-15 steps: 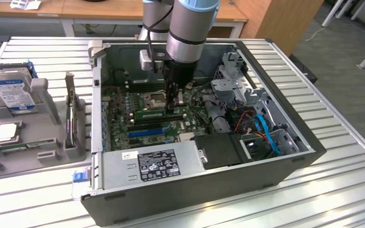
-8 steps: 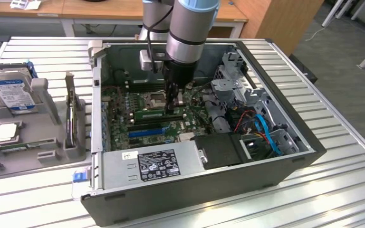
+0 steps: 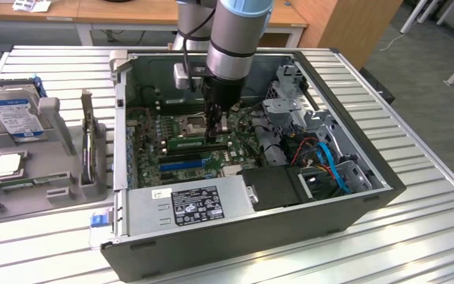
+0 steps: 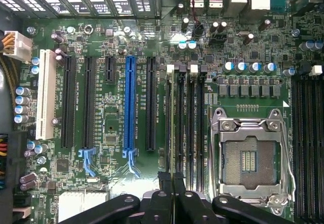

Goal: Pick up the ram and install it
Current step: 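Insert the ram into the slot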

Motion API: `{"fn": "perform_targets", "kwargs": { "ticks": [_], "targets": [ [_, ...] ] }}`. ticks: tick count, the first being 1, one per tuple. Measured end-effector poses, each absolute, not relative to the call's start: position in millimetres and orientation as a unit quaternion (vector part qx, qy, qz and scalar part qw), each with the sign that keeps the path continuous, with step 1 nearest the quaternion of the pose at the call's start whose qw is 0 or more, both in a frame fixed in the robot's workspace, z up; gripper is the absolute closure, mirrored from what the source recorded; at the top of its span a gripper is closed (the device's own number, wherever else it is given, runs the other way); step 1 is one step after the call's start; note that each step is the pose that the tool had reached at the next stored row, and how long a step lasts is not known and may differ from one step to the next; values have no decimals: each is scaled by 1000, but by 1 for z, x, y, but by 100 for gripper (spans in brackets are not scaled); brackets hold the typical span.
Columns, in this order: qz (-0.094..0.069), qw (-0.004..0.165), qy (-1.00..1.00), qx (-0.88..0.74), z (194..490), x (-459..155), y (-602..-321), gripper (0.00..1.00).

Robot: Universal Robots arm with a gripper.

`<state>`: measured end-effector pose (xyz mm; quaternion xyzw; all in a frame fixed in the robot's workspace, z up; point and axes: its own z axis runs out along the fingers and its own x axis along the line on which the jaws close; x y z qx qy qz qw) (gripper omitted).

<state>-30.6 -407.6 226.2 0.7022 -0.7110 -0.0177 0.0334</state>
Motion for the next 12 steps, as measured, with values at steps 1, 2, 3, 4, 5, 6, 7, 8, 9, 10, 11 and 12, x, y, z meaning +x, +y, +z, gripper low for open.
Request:
{"fn": "perform_targets", "kwargs": {
  "ticks": [1, 2, 3, 4, 5, 6, 7, 8, 9, 10, 11, 12],
  "targets": [
    [-18, 34, -711, 702, 226, -31, -408, 88],
    [-18, 34, -711, 702, 226, -31, -408, 88],
    [-18, 34, -711, 702, 226, -31, -408, 88],
    [-18, 34, -711, 702, 226, -31, -408, 88],
    [-18, 34, -711, 702, 225, -31, -408, 88],
    [-18, 34, -711, 702, 225, -31, -408, 88],
    [-18, 34, -711, 702, 224, -31, -408, 88],
    [-18, 34, -711, 702, 224, -31, -408, 88],
    [-18, 34, -711, 702, 224, -31, -408, 88],
    [-18, 34, -711, 702, 224, -31, -408, 88],
    [-18, 34, -711, 702, 224, -31, -408, 88],
    [-18, 34, -711, 702, 224, -31, -408, 88]
  ]
}}
